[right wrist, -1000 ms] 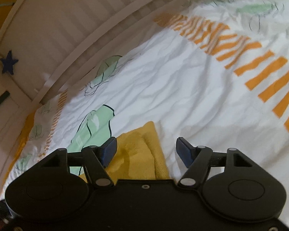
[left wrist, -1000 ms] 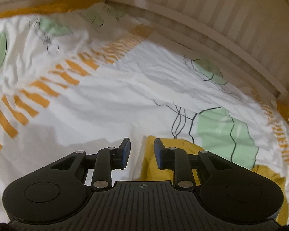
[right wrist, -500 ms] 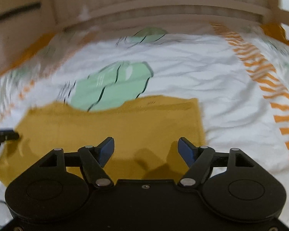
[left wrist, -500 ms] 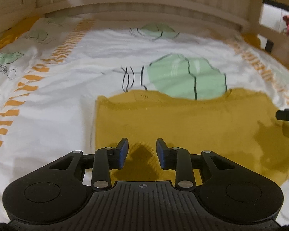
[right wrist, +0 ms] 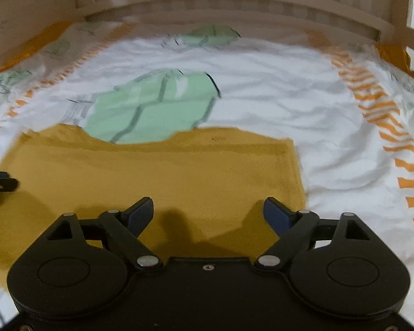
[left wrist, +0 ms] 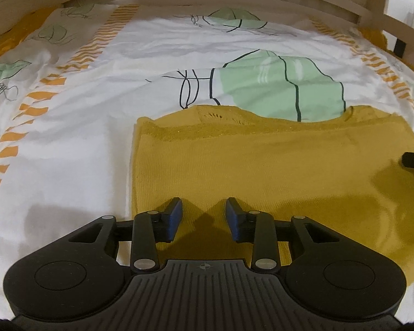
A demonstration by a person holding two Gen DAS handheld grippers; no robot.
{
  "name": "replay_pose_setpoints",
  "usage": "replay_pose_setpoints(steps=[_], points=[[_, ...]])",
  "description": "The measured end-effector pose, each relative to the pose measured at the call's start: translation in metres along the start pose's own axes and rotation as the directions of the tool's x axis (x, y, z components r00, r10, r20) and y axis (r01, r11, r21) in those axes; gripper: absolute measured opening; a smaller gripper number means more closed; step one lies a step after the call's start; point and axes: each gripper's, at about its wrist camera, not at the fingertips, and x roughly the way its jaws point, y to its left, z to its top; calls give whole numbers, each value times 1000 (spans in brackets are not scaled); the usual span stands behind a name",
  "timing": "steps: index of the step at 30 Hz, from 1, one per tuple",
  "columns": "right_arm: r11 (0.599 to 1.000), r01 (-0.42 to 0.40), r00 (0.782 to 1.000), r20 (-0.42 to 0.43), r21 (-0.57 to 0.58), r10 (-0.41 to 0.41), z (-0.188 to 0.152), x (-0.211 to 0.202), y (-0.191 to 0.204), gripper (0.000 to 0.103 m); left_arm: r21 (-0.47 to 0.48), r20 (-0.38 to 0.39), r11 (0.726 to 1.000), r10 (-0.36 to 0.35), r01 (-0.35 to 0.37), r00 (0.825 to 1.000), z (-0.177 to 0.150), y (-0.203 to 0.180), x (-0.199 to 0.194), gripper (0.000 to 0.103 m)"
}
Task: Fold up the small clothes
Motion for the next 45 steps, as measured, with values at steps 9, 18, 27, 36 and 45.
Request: replay_pose_setpoints(steps=[9, 18, 27, 36, 45], points=[[977, -61, 996, -77, -206, 46, -47, -25, 71, 91, 78, -6, 997, 2, -2, 1000, -41, -14, -40, 41], [989, -38, 993, -119, -145, 20, -67, -21, 75, 102, 23, -39, 998, -64, 65, 997, -59, -1, -46, 50], [990, -26, 992, -127, -140, 8, -69, -18, 79, 102, 5, -43, 997, -78, 78, 996, -60, -14, -41, 81], [993, -27, 989, -147, -116, 9, -64, -17, 77, 102, -76, -102, 994, -91, 83, 991, -46, -2, -52, 67], [994, -41, 987, -156, -102, 25, -62, -16, 75, 103, -167, 5, 986, 10, -9, 1000, 5, 31, -83, 66]])
